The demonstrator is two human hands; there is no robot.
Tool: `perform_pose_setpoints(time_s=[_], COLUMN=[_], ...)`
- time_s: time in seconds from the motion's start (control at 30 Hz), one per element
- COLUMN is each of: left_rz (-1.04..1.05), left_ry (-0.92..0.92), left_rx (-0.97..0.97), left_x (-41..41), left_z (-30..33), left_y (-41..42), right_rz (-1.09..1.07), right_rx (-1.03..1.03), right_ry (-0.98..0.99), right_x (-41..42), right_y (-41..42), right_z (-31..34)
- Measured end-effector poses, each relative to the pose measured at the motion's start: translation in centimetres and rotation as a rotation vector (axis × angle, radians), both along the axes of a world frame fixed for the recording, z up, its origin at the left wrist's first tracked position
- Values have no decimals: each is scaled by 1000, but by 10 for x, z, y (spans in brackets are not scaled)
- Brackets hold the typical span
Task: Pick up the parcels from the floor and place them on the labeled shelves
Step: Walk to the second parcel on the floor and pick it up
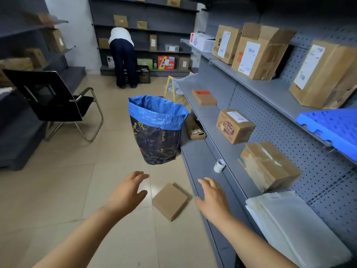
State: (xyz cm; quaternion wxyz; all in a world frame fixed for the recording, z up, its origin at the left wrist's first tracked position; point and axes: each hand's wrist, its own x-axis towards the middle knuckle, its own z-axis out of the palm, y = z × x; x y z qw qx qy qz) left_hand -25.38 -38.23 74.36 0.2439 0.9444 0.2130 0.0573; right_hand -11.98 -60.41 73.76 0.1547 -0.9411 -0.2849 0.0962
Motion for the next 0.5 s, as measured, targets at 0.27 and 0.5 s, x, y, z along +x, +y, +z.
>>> perform_pose_setpoints(time_s=[0.27, 0.5], left_rz=[24, -7], left_ry=[40, 99], left_rx=[-44, -79], left_x=[97, 178], left_z=[-13, -43], left_y=[47, 101], right_rz=[31, 4], right_rx=[-7, -47], right_ry=[54, 109], right_x=[103, 171], right_y=[46, 99], right_z=[-21, -49])
